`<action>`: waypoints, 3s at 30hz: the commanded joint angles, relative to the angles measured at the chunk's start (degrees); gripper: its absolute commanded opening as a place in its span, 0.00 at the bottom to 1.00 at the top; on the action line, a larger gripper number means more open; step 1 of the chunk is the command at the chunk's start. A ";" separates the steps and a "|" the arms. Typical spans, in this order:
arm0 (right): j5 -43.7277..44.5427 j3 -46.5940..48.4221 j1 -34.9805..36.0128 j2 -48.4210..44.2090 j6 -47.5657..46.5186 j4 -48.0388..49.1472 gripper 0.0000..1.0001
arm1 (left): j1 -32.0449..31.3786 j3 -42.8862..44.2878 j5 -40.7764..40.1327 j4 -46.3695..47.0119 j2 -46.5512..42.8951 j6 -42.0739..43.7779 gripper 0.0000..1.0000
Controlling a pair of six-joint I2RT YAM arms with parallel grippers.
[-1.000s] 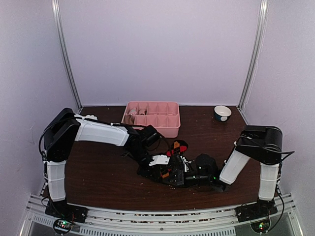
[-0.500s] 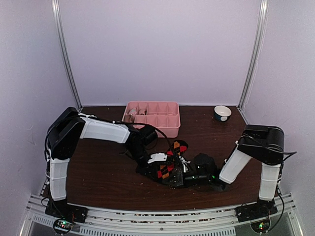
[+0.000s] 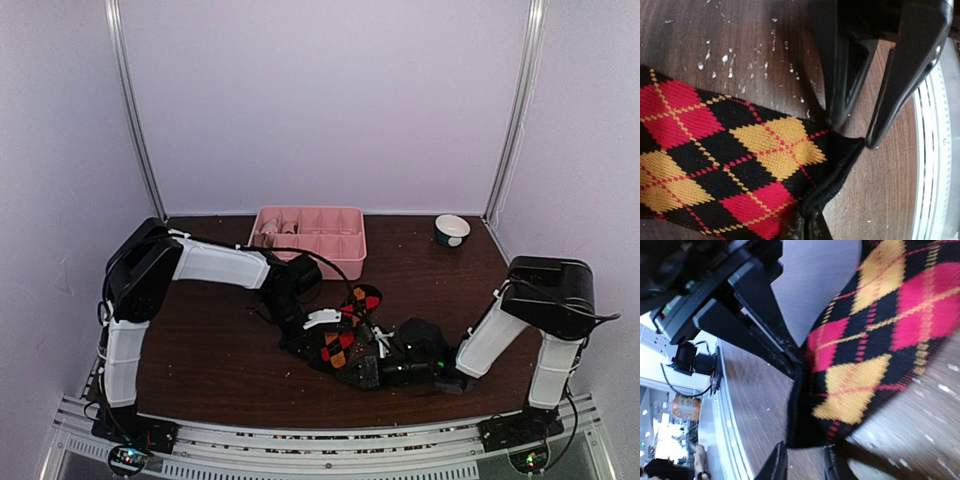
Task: Roll the socks
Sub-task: Roll the sock at the center of the board.
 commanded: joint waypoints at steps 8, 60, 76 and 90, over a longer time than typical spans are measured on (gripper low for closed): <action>32.47 -5.81 8.03 -17.82 -15.04 -22.20 0.55 | 0.10 2.77 -4.07 -8.45 7.22 -3.26 0.00; 48.20 12.51 18.27 -1.67 -35.52 -32.24 0.23 | 0.60 5.84 -2.36 -13.97 10.64 -2.56 0.00; 47.42 14.80 18.28 3.62 -30.52 -38.23 0.12 | 1.59 -9.56 -6.57 -1.19 -13.13 7.09 0.35; 44.71 11.53 18.13 2.97 -27.63 -34.09 0.07 | -0.88 -15.58 -5.74 1.27 -26.00 18.70 0.35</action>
